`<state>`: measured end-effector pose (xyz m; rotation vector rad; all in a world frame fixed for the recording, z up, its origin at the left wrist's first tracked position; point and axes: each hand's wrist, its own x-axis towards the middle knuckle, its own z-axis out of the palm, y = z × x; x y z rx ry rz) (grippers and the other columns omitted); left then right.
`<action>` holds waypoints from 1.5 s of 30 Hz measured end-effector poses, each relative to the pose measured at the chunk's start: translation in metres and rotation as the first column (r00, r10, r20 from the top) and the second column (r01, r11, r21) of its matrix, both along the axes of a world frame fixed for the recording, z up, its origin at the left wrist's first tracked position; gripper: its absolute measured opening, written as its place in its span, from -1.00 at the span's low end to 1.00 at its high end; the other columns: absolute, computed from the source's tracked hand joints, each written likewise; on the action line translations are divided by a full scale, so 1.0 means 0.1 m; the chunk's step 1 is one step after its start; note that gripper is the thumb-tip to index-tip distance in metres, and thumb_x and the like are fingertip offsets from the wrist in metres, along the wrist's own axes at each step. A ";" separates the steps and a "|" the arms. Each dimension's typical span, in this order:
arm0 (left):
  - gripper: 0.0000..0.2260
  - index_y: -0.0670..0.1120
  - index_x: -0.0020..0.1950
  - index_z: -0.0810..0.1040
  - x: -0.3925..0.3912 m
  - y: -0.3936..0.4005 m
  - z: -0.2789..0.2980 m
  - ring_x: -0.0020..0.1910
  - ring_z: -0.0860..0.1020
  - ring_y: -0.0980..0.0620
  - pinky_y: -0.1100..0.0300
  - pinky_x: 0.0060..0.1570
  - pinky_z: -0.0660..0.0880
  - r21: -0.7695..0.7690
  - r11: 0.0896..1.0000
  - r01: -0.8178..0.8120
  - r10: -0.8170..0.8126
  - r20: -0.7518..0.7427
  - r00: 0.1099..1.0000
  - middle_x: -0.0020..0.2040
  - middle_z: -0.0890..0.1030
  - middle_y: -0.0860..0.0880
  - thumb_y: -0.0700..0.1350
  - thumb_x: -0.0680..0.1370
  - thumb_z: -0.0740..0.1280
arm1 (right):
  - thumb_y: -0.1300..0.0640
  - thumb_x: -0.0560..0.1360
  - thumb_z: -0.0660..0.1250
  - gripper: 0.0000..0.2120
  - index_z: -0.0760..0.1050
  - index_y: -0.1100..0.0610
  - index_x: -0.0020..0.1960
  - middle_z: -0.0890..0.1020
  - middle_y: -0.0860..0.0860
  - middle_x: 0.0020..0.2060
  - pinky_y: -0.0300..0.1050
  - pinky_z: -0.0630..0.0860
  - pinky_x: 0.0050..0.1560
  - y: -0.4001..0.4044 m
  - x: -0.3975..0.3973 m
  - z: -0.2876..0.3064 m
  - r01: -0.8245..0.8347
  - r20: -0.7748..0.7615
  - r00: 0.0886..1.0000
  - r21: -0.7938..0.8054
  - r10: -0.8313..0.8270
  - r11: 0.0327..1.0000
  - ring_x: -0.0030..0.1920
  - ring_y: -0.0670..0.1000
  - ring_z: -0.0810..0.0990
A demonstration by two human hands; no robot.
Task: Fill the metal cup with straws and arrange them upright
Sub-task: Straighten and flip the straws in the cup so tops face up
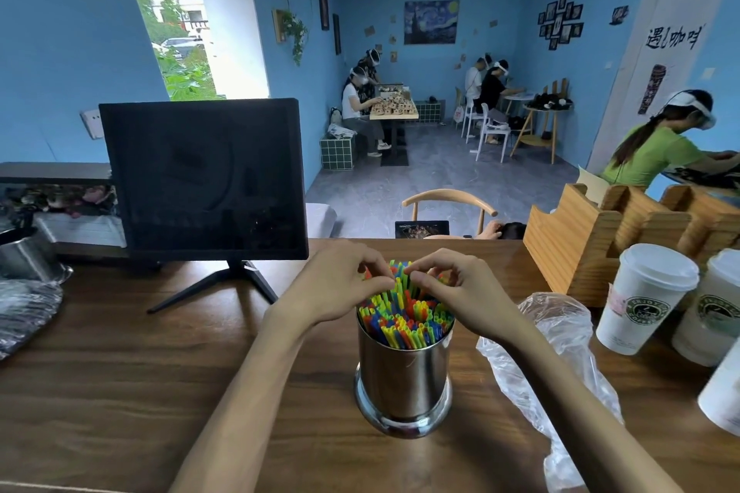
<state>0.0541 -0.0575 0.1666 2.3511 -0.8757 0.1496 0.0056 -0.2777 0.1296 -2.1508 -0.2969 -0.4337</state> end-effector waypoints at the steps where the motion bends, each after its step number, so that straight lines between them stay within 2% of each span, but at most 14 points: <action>1: -0.95 0.15 -0.07 0.68 -0.01 -0.01 -0.01 -0.04 0.55 0.26 0.30 -0.10 0.43 -0.019 1.000 -0.022 0.023 0.020 1.000 -0.11 0.63 0.24 0.09 0.54 0.44 | 0.04 0.55 0.44 -0.92 0.70 -0.08 0.02 0.67 -0.19 -0.10 -0.27 0.54 -0.09 0.00 -0.01 0.00 0.001 -0.001 1.000 -0.004 -0.001 1.000 -0.04 -0.13 0.62; 4: -0.97 0.12 -0.03 0.63 -0.10 -0.06 0.08 -0.05 0.58 0.24 0.38 -0.12 0.44 -0.254 0.964 -0.082 0.093 0.030 0.995 -0.09 0.64 0.19 0.01 0.59 0.40 | 0.06 0.56 0.43 -0.92 0.70 -0.06 0.01 0.66 -0.18 -0.10 -0.33 0.49 -0.13 0.02 -0.02 0.01 0.012 0.018 1.000 0.002 -0.012 1.000 -0.05 -0.14 0.61; 7: -0.91 0.03 0.00 0.61 -0.25 -0.09 0.32 -0.16 0.64 0.20 0.38 -0.21 0.47 -0.651 0.758 -0.040 0.059 0.006 0.998 -0.10 0.72 0.03 -0.15 0.62 0.36 | 0.02 0.54 0.44 -0.93 0.70 -0.03 -0.04 0.65 -0.18 -0.13 -0.37 0.43 -0.14 0.09 -0.10 0.07 0.061 0.090 0.994 0.053 -0.065 0.997 -0.08 -0.15 0.59; 10: -0.94 -0.07 0.04 0.60 -0.45 -0.05 0.57 -0.34 0.57 0.14 0.28 -0.40 0.47 -0.817 0.573 0.063 -0.043 0.047 0.998 -0.08 0.73 -0.08 -0.14 0.62 0.35 | -0.12 0.54 0.38 -0.75 0.67 0.01 -0.20 0.64 -0.11 -0.29 -0.22 0.47 -0.19 0.18 -0.24 0.20 0.063 0.133 0.987 0.161 -0.085 0.985 -0.23 -0.09 0.58; 12: -0.88 -0.10 0.06 0.60 -0.58 -0.05 0.64 -0.31 0.64 0.02 0.19 -0.41 0.55 -0.836 0.532 0.132 -0.152 0.059 0.987 -0.05 0.73 -0.10 -0.08 0.59 0.38 | -0.14 0.59 0.28 -0.58 0.68 0.13 -0.22 0.61 -0.04 -0.43 -0.14 0.49 -0.27 0.24 -0.35 0.36 -0.054 -0.008 0.998 0.257 0.058 0.965 -0.36 -0.04 0.57; 15: -0.89 -0.14 0.02 0.62 -0.67 -0.08 0.63 -0.17 0.71 -0.09 0.15 -0.18 0.62 -0.830 0.518 0.205 -0.324 0.031 0.945 -0.04 0.73 -0.14 -0.13 0.54 0.42 | -0.14 0.67 0.11 -0.49 0.67 0.22 0.08 0.67 0.16 -0.34 -0.26 0.33 -0.49 0.32 -0.39 0.56 -0.135 -0.225 0.937 0.473 0.268 0.871 -0.47 0.03 0.54; 21: -0.90 -0.08 -0.10 0.70 -0.69 -0.06 0.53 0.00 0.70 -0.07 0.16 0.04 0.58 -0.781 0.550 0.295 -0.549 -0.072 0.833 -0.07 0.72 -0.10 -0.22 0.41 0.47 | 0.06 0.47 0.37 -0.61 0.55 0.25 0.21 0.72 0.05 -0.17 -0.35 0.54 -0.43 0.28 -0.23 0.65 0.021 -0.199 0.899 0.910 0.390 0.415 -0.40 -0.10 0.65; 24: -0.90 -0.05 -0.11 0.71 -0.68 -0.09 0.53 -0.05 0.71 -0.08 0.16 0.01 0.61 -0.830 0.504 0.237 -0.500 -0.056 0.864 -0.06 0.73 -0.12 -0.20 0.42 0.45 | 0.10 0.39 0.46 -0.52 0.52 0.25 0.25 0.70 0.08 -0.06 -0.35 0.54 -0.41 0.22 -0.13 0.59 0.080 -0.227 0.910 0.917 0.346 0.391 -0.33 -0.08 0.66; 27: -0.91 0.00 -0.14 0.70 -0.64 -0.09 0.55 -0.10 0.71 -0.15 0.13 -0.06 0.65 -0.887 0.439 0.146 -0.418 -0.058 0.906 -0.07 0.72 -0.14 -0.13 0.42 0.41 | 0.08 0.45 0.46 -0.63 0.53 0.23 0.19 0.71 0.08 -0.05 -0.36 0.46 -0.50 0.19 -0.10 0.51 0.157 -0.282 0.899 0.921 0.335 0.355 -0.36 -0.09 0.62; 31: -0.92 0.00 -0.14 0.69 -0.62 -0.07 0.52 -0.09 0.71 -0.18 0.10 -0.07 0.65 -0.881 0.452 0.137 -0.380 -0.051 0.924 -0.06 0.72 -0.17 -0.11 0.43 0.40 | 0.14 0.50 0.43 -0.71 0.55 0.28 0.14 0.71 0.04 -0.26 -0.40 0.48 -0.49 0.17 -0.11 0.46 0.221 -0.300 0.903 0.938 0.307 0.267 -0.40 -0.13 0.63; 34: -0.90 -0.04 -0.10 0.72 -0.63 -0.09 0.47 -0.07 0.71 -0.15 0.12 -0.04 0.64 -0.872 0.463 0.157 -0.442 -0.074 0.894 -0.04 0.73 -0.16 -0.13 0.43 0.43 | 0.21 0.51 0.44 -0.81 0.57 0.25 0.09 0.72 0.10 -0.20 -0.36 0.56 -0.44 0.19 -0.09 0.46 0.243 -0.291 0.907 0.952 0.304 0.187 -0.31 -0.07 0.71; 38: -0.81 -0.07 -0.02 0.72 -0.63 -0.09 0.44 -0.04 0.71 -0.12 0.12 0.00 0.65 -0.876 0.443 0.189 -0.500 -0.067 0.864 0.01 0.73 -0.13 -0.02 0.43 0.55 | 0.18 0.43 0.49 -0.69 0.57 0.23 0.13 0.75 0.11 -0.14 -0.35 0.53 -0.47 0.21 -0.08 0.45 0.260 -0.330 0.906 0.928 0.266 0.267 -0.29 -0.05 0.72; 42: -0.75 -0.03 -0.04 0.72 -0.62 -0.06 0.47 -0.08 0.71 -0.05 0.16 -0.08 0.65 -0.916 0.368 0.159 -0.521 -0.061 0.852 0.00 0.73 -0.11 0.11 0.42 0.55 | 0.11 0.49 0.45 -0.64 0.49 0.25 0.21 0.73 0.10 -0.15 -0.36 0.30 -0.62 0.15 -0.08 0.42 0.246 -0.364 0.895 0.885 0.257 0.395 -0.46 -0.08 0.59; 45: -0.81 0.01 -0.07 0.72 -0.61 -0.04 0.56 -0.16 0.71 0.00 0.19 -0.15 0.64 -0.940 0.320 0.122 -0.471 -0.046 0.881 -0.05 0.73 -0.09 0.08 0.42 0.54 | -0.01 0.56 0.39 -0.70 0.51 0.21 0.11 0.65 0.05 -0.28 -0.34 0.23 -0.57 0.05 -0.06 0.41 0.165 -0.393 0.899 0.714 0.193 0.681 -0.50 -0.12 0.44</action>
